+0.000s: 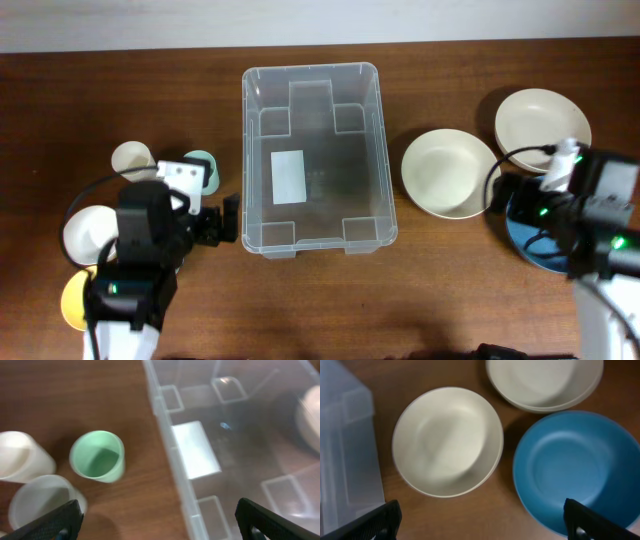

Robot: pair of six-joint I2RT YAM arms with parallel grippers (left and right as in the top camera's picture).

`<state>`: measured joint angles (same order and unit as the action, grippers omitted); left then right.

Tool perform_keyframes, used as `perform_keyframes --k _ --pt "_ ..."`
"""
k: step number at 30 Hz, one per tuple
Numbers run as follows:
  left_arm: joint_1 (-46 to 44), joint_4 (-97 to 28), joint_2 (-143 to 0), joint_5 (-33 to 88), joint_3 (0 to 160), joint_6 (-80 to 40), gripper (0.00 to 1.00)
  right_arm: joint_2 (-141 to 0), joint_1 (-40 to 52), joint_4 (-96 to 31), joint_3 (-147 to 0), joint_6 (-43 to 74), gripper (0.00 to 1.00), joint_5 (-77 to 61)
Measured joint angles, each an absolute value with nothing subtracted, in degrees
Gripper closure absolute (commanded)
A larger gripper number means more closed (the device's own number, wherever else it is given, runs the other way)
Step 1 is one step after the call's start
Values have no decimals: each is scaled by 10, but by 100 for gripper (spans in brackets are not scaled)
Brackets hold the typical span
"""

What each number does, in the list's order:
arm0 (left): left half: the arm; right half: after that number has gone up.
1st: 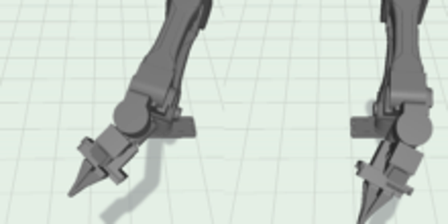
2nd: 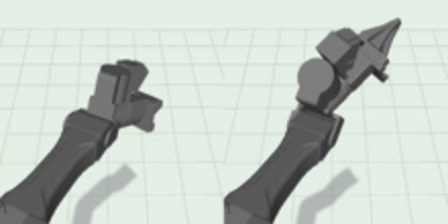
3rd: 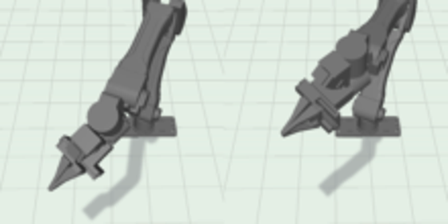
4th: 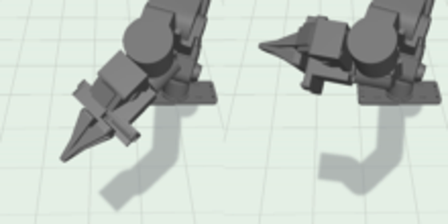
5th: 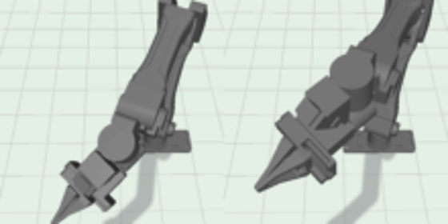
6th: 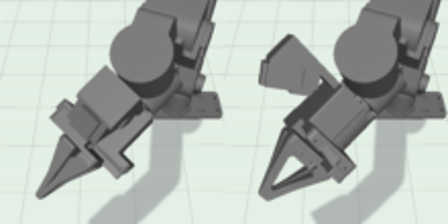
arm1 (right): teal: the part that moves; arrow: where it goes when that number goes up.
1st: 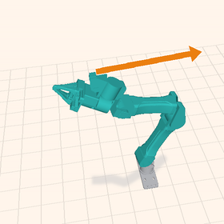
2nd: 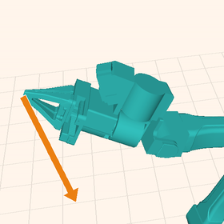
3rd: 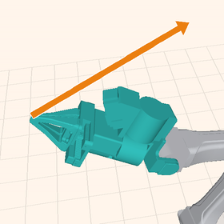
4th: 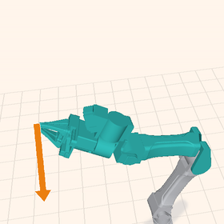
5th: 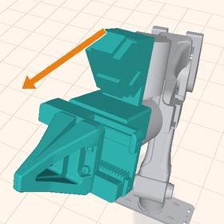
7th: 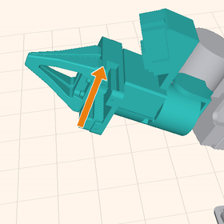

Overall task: Pack container
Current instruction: 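Move the right gripper to the dark blue bowl and grasp its rim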

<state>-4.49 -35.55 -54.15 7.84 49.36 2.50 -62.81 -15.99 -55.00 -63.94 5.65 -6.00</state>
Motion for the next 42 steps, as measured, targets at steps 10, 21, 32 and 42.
perform_keyframes --k 10,21,32,42 --pt "-43 -366 -572 123 523 25 0 -701 -391 -587 -677 89 1 -160" --pt "-29 -359 -572 127 523 25 0 -822 -605 -593 -675 108 1 -209" --pt "-29 -351 -572 127 523 25 0 -889 -605 -435 -562 122 1 -234" --pt "-29 -347 -572 127 523 25 0 -891 -605 -297 -452 160 3 -243"
